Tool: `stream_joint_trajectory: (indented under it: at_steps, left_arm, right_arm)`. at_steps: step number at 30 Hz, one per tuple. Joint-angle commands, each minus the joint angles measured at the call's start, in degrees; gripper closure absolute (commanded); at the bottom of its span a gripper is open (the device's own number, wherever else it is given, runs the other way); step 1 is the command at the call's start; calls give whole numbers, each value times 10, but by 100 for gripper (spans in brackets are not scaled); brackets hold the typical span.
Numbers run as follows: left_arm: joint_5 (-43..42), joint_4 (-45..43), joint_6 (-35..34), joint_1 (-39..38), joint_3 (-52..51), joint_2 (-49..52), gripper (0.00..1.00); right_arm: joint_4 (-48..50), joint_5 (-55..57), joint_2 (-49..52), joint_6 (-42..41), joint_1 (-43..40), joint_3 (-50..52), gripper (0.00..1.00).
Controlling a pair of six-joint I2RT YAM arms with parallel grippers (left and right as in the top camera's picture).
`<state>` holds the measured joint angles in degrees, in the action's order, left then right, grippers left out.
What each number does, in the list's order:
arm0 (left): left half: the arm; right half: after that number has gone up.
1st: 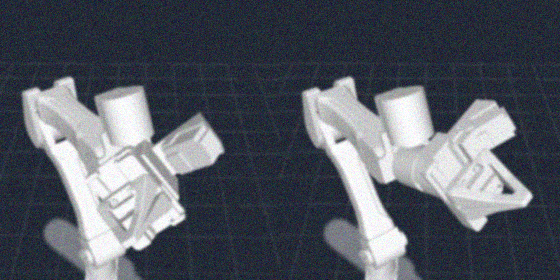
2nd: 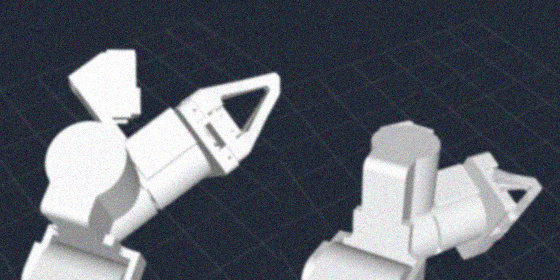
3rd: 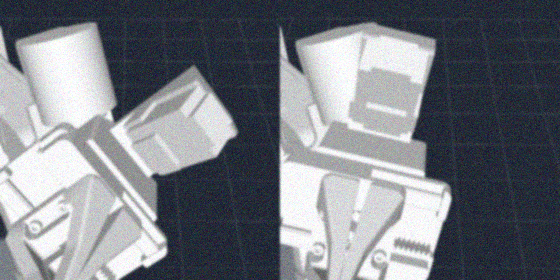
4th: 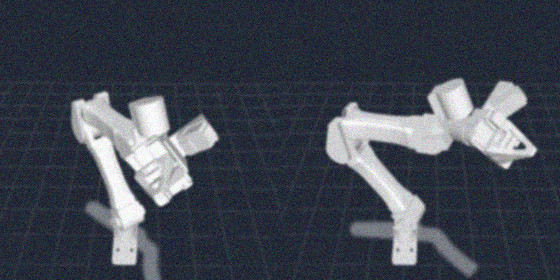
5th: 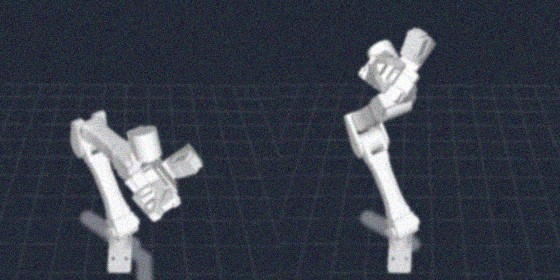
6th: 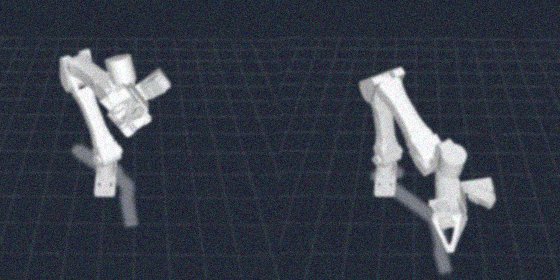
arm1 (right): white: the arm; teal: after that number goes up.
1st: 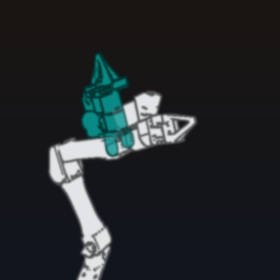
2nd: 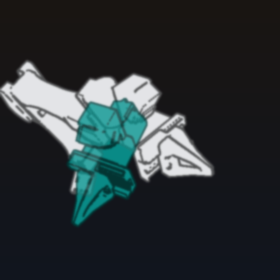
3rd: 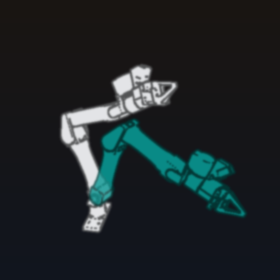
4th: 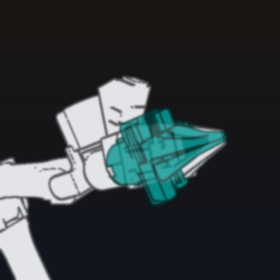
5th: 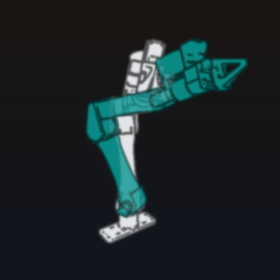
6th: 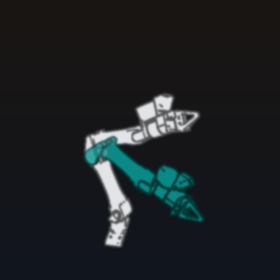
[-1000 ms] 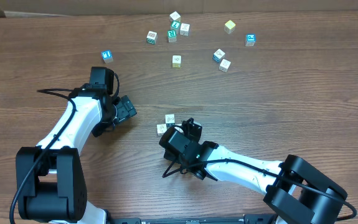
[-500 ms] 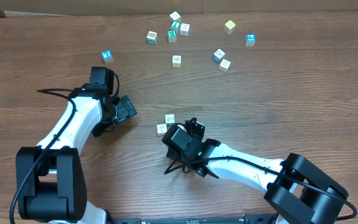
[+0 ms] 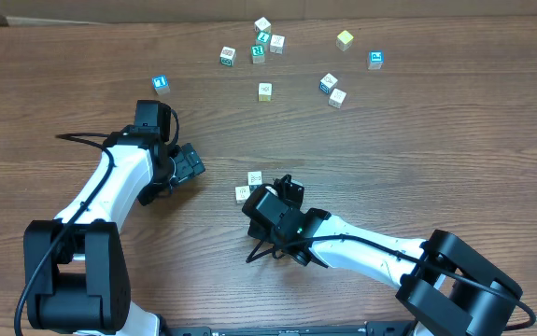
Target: Form a circle
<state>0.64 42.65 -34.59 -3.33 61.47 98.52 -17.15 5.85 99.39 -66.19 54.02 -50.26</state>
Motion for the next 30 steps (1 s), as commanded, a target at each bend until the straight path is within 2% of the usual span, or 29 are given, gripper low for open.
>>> stream_joint_trajectory:
  at_steps: [1, 30]
  left_arm:
    - [-2, 1, -10, -1, 8, 5, 1]
    - [-2, 1, -10, -1, 8, 5, 0]
  right_arm:
    - [4, -12, 1, 4, -1, 0, 96]
    - [24, -7, 1, 5, -1, 0, 96]
